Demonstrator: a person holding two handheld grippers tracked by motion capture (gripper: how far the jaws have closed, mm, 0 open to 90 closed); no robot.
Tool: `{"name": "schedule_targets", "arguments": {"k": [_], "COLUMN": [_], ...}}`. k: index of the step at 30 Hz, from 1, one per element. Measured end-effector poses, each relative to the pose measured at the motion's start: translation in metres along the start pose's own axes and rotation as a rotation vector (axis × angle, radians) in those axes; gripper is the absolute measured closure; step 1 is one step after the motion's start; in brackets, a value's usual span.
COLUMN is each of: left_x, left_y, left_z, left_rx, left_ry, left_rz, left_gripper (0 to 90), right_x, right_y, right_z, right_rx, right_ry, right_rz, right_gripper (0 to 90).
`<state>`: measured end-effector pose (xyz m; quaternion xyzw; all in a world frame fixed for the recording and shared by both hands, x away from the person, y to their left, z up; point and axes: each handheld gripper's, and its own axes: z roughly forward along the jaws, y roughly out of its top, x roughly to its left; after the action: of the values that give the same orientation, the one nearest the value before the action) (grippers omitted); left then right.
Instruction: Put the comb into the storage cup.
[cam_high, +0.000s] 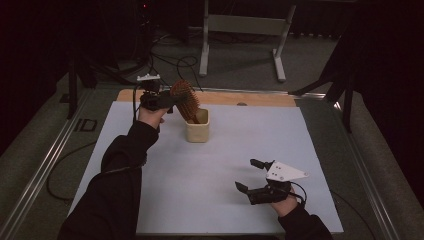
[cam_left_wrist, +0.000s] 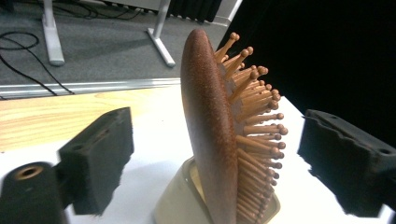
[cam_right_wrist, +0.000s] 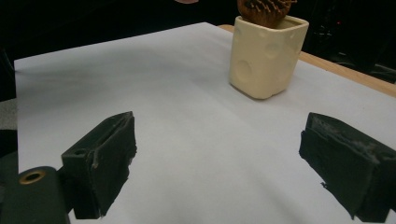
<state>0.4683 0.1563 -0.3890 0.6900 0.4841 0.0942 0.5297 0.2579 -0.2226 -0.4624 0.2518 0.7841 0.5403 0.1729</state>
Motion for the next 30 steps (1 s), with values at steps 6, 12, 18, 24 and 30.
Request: {"name": "schedule_targets", "arguments": {"k": [6,12,18,24,30], "left_x": [0.000,-0.001,0.000,0.003,0.004], "left_y": [0.000,0.000,-0.004,-0.006,-0.007], "left_z": [-0.006,-0.013,-0.016,-0.017,-0.020], "left_rx": [0.004,0.009,0.021,0.025,0.026], "left_ry": [0.003,0.016,0.033,0.039,0.029], "left_rz": [0.033,0.062,0.099,0.119,0.140], "left_gripper": [2.5,0.1,0.0,0.0,0.0], "right_x": [0.000,0.000,0.000,-0.001,-0.003], "right_y": [0.000,0.000,0.000,-0.001,-0.003], "right_z": [0.000,0.000,0.001,0.001,0.001], "right_rx": [-0.001,-0.002,0.001,0.000,0.000], "right_ry": [0.002,0.002,0.003,0.005,0.007], "right_rz": [0.002,0.000,0.010,0.012,0.018], "right_gripper": [10.3,10.3,10.3,10.3,10.3]}}
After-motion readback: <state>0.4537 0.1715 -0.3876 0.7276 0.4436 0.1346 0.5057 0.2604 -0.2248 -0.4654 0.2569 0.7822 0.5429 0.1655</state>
